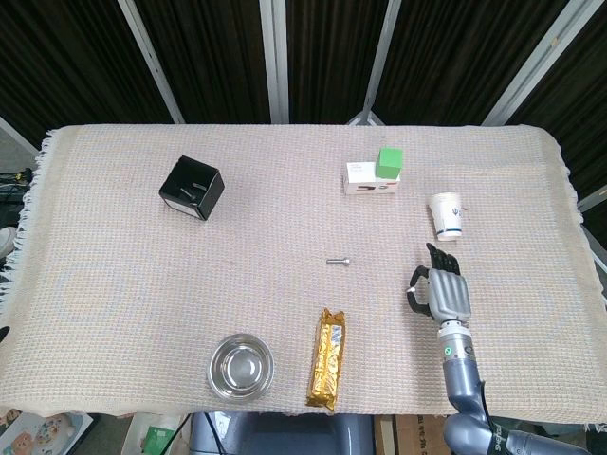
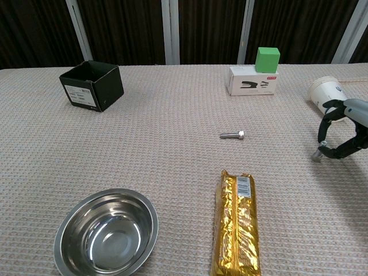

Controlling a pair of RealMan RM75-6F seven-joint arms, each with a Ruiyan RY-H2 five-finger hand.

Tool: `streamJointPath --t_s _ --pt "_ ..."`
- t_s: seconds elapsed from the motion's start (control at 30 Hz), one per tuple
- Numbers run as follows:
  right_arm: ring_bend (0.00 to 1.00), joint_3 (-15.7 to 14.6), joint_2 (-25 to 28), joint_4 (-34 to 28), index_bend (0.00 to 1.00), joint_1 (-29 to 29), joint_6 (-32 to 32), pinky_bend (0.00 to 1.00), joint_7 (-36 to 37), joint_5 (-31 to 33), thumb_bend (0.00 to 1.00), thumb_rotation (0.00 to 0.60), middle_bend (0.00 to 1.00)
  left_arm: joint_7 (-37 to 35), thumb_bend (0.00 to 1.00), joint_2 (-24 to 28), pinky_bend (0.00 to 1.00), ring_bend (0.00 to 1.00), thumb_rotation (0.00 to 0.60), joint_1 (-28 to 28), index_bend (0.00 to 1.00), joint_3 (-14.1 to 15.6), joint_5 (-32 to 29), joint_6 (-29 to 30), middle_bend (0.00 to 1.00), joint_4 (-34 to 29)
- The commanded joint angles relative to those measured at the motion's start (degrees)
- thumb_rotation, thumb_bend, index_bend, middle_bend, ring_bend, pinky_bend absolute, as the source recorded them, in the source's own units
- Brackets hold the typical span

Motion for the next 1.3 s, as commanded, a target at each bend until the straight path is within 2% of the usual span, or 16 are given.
streamJointPath --t_s 0.03,0.9,1.3 --pt "0.02 0.08 0.07 0.19 0.61 0.07 0.05 0.00 0.02 0.25 0.39 0.600 0.00 -0.08 0.07 0.02 0.03 0.01 0.600 0.04 0.17 -0.01 0.00 0.07 0.11 0.02" --pt "0.02 2.01 1.98 1.01 0.61 0.99 -0.08 0.00 0.30 4.92 0.39 0.600 0.00 -0.07 0.07 0.03 0.03 0.01 0.600 0.12 0.17 -0.02 -0.07 0.15 0.11 -0.02" --pt "0.02 1.86 3.06 1.14 0.60 1.42 -1.60 0.00 0.41 7.56 0.39 0.600 0.00 0.38 0.07 -0.07 0.03 0.01 0.600 0.05 0.17 0.01 -0.07 0.10 0.11 -0.15"
